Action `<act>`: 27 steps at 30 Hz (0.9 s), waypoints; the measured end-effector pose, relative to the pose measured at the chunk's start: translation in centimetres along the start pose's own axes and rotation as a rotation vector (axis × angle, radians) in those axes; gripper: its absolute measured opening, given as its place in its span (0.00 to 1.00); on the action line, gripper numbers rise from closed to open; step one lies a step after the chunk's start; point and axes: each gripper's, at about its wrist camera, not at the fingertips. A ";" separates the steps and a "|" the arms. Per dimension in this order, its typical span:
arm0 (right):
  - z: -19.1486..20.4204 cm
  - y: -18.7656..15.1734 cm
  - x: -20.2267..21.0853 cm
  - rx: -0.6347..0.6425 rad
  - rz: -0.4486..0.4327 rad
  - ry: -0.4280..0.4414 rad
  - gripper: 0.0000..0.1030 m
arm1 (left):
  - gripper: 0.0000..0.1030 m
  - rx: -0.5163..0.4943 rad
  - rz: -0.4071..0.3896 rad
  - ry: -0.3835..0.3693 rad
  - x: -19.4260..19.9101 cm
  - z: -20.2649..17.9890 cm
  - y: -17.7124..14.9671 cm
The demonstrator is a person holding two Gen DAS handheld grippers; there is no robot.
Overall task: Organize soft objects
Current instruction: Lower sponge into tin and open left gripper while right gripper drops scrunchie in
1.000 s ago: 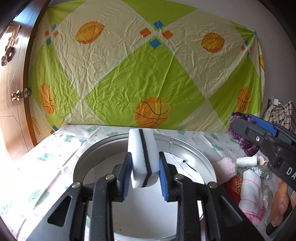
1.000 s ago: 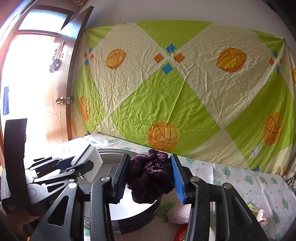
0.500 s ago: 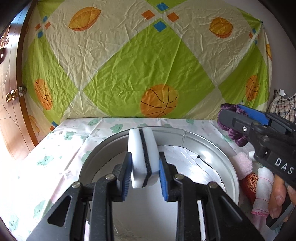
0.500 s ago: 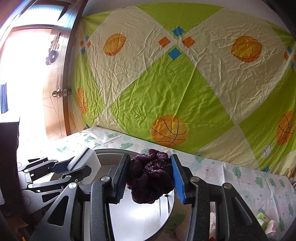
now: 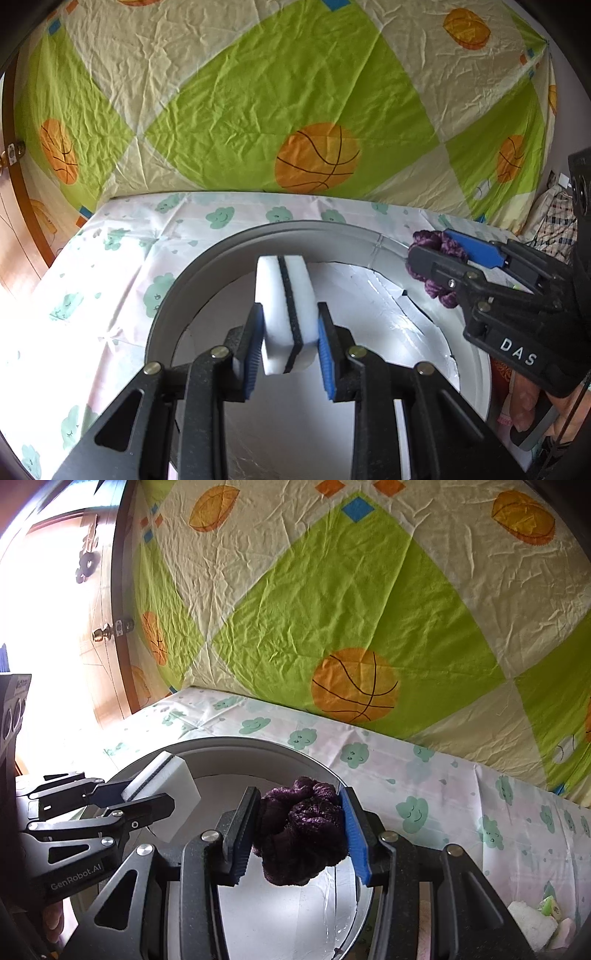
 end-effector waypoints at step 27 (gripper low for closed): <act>-1.6 -0.1 -5.2 -0.055 0.191 -0.012 0.59 | 0.31 -0.005 0.109 0.094 -2.8 2.5 1.1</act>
Point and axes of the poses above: each gripper's, at about its wrist camera, not at the fingertips, and x roughly against the way its jaws point, z to its left, y to its top, and after that the axes turned 2 degrees about -z, right-handed
